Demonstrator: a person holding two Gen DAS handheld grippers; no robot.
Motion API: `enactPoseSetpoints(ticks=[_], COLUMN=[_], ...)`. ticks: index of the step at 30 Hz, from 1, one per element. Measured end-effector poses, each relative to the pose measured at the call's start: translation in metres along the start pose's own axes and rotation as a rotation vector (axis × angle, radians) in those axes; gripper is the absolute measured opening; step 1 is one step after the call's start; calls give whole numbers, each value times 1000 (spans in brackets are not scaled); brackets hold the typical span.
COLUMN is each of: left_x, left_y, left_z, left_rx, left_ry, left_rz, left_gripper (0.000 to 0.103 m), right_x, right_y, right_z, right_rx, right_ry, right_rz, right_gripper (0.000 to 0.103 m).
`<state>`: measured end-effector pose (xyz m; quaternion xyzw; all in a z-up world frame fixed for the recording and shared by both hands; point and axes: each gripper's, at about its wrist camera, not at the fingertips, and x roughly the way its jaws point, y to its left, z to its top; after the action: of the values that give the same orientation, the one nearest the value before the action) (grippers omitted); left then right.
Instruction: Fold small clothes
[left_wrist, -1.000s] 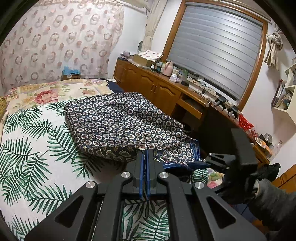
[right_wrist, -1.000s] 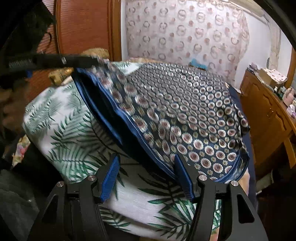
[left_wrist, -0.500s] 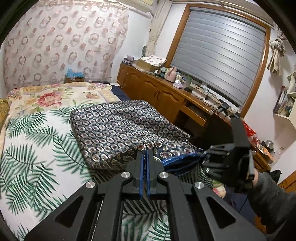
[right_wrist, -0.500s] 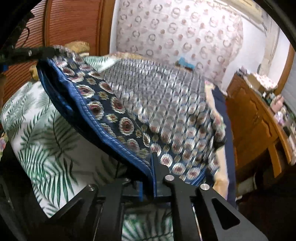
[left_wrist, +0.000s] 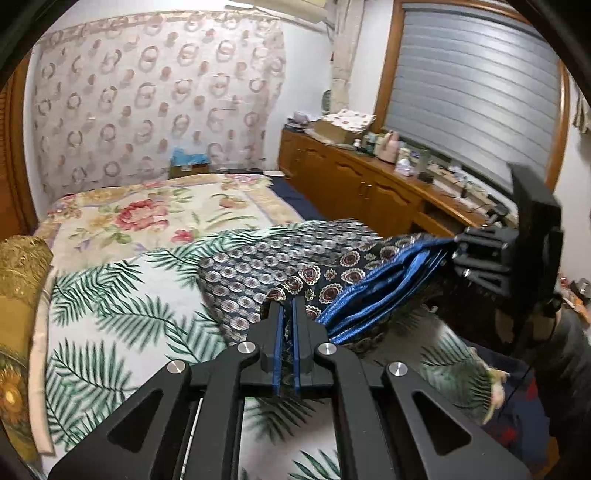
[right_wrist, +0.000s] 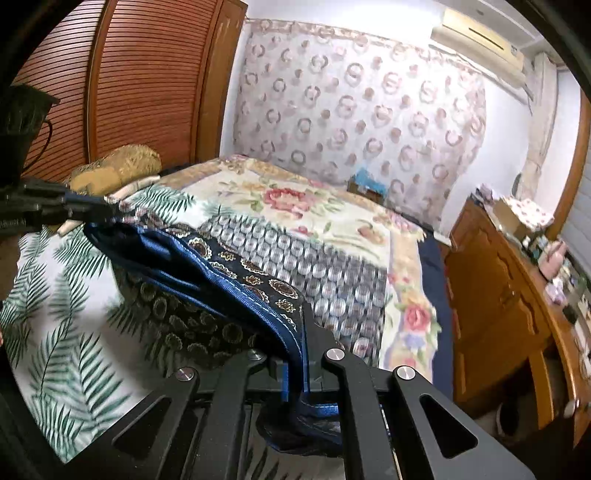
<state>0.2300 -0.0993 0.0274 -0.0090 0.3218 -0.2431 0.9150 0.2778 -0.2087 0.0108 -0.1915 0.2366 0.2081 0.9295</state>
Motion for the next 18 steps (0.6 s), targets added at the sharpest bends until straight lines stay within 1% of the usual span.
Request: enactPoseSetpoints(ticks=[5,6,8,9,10,11,12,14,15,16,17,18], left_x=[19,22,27,29,32,32,33,37,38,39,40,40], left_y=[16,19,24,26,30,33,35,40,43,45,47,50], left_z=[7,8,9,10,11,12,12,14,14,15,16,16], left_rx=[-10,-11,-12,-15,-17,-19,-21,-24,-23,-21,-19,-21], left_ry=[14,16,20,21,20,18,14,15,16,12,5,3], left_rz=[29,34,49,53,58,62,61,68,78,87,86,87], left_gripper=[4,4,4,4,6,9,15,20,28,40,43,44], right_x=[30,43,53,53,58,61,67,72,76,82,87,92], right_y=[2,-2,-2,-9,-10,-13,-18,-20,-23,-25,-27,-29], right_z=[12,11,12,4,4,6,9,15,16,17,18,19], right_rx=[-8,-11,-16,-17,-18,-21,-23,-22,-21,-18,-16,-13], right_ry=[-14,-13,-14,-14,-13,-14,-13,-8,-3,5,14,25], right_rz=[7,8,9,10,12,14,14,17,23,28,31,37], right_gripper=[4,4,4,4,4,4,4,4,4,4,4,4])
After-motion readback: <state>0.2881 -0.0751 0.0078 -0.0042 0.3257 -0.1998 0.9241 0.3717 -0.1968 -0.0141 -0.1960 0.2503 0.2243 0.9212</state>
